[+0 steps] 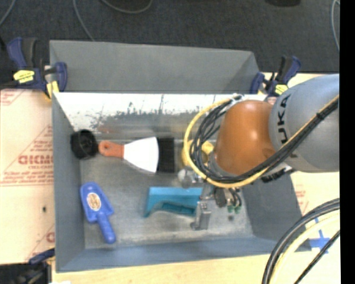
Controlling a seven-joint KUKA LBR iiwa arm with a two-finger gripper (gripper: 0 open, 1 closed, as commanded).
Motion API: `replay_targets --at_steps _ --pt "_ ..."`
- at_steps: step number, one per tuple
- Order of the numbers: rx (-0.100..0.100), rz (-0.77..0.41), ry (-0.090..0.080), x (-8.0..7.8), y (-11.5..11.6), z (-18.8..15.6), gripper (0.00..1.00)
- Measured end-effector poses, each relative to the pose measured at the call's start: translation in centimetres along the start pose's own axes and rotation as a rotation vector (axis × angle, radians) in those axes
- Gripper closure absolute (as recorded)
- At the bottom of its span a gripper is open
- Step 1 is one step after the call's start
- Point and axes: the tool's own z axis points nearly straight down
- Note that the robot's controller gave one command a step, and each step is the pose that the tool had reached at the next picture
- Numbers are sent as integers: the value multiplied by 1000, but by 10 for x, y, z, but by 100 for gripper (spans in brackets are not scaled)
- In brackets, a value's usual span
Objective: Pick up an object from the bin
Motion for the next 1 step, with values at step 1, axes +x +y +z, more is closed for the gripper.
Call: replay_targets --at_steps 1 --pt "0 0 -8 -2 0 -4 0"
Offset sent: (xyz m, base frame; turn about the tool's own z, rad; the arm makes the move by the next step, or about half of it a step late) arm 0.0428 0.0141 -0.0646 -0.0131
